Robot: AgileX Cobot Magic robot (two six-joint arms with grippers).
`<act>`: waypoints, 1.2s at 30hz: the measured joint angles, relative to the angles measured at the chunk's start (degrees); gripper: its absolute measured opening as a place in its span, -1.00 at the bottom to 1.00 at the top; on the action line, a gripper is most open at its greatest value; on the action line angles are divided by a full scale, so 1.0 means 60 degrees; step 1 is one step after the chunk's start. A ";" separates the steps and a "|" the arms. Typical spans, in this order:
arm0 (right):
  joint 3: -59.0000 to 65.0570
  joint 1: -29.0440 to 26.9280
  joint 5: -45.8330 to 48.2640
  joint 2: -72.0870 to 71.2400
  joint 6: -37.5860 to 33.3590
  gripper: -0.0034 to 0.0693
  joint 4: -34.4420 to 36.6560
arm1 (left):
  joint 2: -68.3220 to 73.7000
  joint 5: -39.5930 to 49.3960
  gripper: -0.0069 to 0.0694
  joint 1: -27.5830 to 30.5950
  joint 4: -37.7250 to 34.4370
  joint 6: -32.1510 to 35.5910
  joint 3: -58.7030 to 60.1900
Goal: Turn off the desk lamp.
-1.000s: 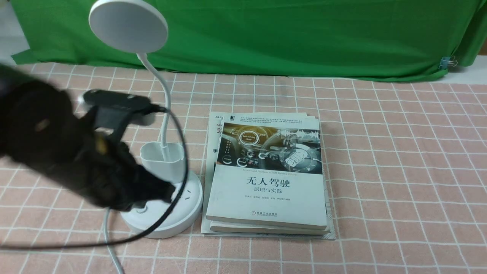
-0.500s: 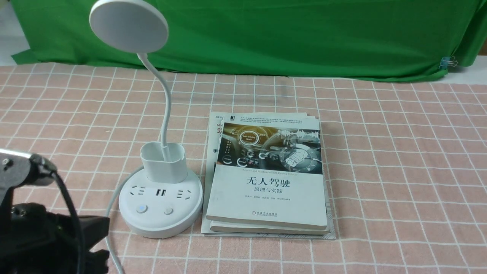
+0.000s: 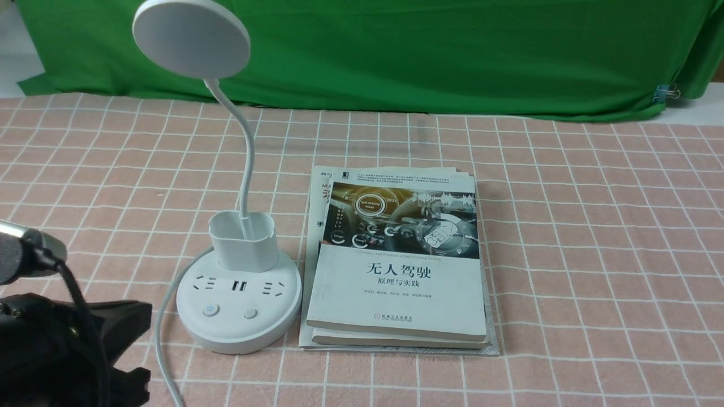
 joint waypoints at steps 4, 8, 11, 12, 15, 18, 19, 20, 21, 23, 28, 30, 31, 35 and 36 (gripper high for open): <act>0.0000 0.0000 0.0000 0.0000 0.0000 -0.25 0.0000 | -0.1476 -0.1850 -0.80 0.0867 -0.0268 0.0837 0.1196; 0.0000 0.0000 0.0000 0.0000 0.0000 -0.25 0.0000 | -0.3140 -0.2175 -0.80 0.2125 -0.0411 0.0992 0.2367; 0.0000 0.0000 0.0000 0.0000 0.0000 -0.25 0.0000 | -0.3931 -0.2001 -0.80 0.2761 -0.0567 0.1003 0.2827; 0.0000 0.0000 0.0000 0.0000 0.0000 -0.25 0.0000 | -0.4475 -0.1772 -0.80 0.3183 -0.0674 0.1003 0.3119; 0.0000 0.0000 0.0000 0.0000 0.0000 -0.25 0.0000 | -0.5228 -0.1327 -0.80 0.3551 -0.0725 0.0928 0.3636; 0.0000 0.0000 0.0000 0.0000 0.0000 -0.25 0.0000 | -0.5758 -0.0957 -0.80 0.3607 -0.0762 0.0692 0.4101; 0.0000 0.0000 0.0000 0.0000 0.0000 -0.25 0.0000 | -0.5854 -0.0821 -0.80 0.3607 -0.0798 0.0627 0.4218; 0.0000 0.0000 0.0000 0.0000 0.0000 -0.25 0.0000 | -0.5888 -0.0741 -0.80 0.3607 -0.0828 0.0580 0.4275; 0.0000 0.0000 0.0000 0.0000 0.0000 -0.25 0.0000 | -0.5921 -0.0716 -0.80 0.3607 -0.0932 0.0540 0.4314; 0.0000 0.0000 0.0000 0.0000 0.0000 -0.25 0.0000 | -0.5942 -0.0716 -0.80 0.3607 -0.1016 0.0522 0.4317; 0.0000 0.0000 0.0000 0.0000 0.0000 -0.25 0.0000 | -0.5942 -0.0716 -0.80 0.3607 -0.1265 0.0514 0.4317; 0.0000 0.0000 0.0000 0.0000 0.0000 -0.25 0.0000 | -0.5942 -0.0716 -0.80 0.3607 -0.1376 0.0513 0.4317; 0.0000 0.0000 0.0000 0.0000 0.0000 -0.25 0.0000 | -0.5942 -0.0716 -0.80 0.3607 -0.1406 0.0513 0.4317; 0.0000 0.0000 0.0000 0.0000 0.0000 -0.25 0.0000 | -0.5946 -0.0716 -0.80 0.3607 -0.1433 0.0513 0.4317; 0.0000 0.0000 0.0000 0.0000 0.0000 -0.25 0.0000 | -0.5946 -0.0716 -0.80 0.3607 -0.1433 0.0513 0.4317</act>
